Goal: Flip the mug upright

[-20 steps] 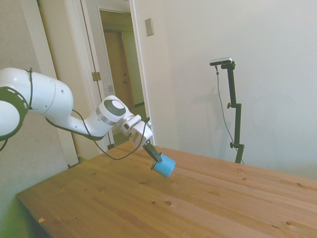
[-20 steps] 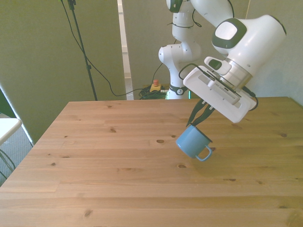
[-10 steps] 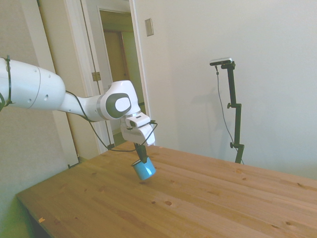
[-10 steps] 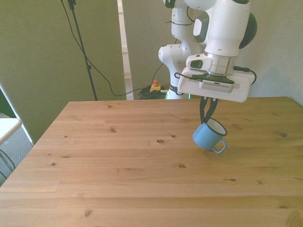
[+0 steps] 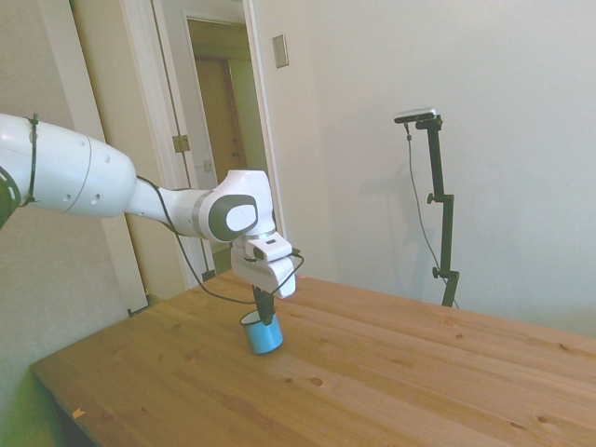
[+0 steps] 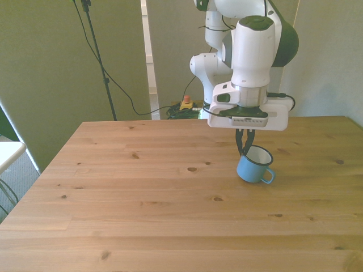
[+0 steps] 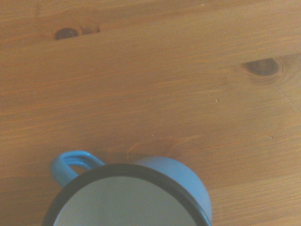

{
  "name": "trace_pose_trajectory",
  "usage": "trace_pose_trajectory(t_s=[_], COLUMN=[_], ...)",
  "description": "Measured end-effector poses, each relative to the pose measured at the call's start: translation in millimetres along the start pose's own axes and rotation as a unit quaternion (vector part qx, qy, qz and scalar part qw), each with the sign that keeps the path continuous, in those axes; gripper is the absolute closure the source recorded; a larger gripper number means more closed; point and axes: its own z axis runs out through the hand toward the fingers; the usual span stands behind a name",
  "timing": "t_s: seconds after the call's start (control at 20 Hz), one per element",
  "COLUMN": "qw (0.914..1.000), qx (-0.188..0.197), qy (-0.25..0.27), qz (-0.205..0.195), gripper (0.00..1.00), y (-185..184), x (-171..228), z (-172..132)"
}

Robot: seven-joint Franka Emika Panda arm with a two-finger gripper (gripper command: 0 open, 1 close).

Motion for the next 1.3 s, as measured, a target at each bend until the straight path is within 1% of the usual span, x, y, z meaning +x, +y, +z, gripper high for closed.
trace_pose_trajectory(t_s=[0.15, 0.2, 0.9, 1.15, 1.3], qw=[1.0000, 1.0000, 1.0000, 0.9998, 0.9995], qx=[-0.001, -0.001, 0.002, 0.015, 0.026], qy=[-0.001, -0.001, 0.002, 0.011, 0.017], qz=[0.002, 0.001, 0.001, 0.007, 0.009], gripper=[1.00, 0.00, 0.00, 0.00, 0.00], y=[-3, -3, -3, 6, 16], x=[4, 5, 4, 8, 6], z=[9, 9, 6, -13, -31])
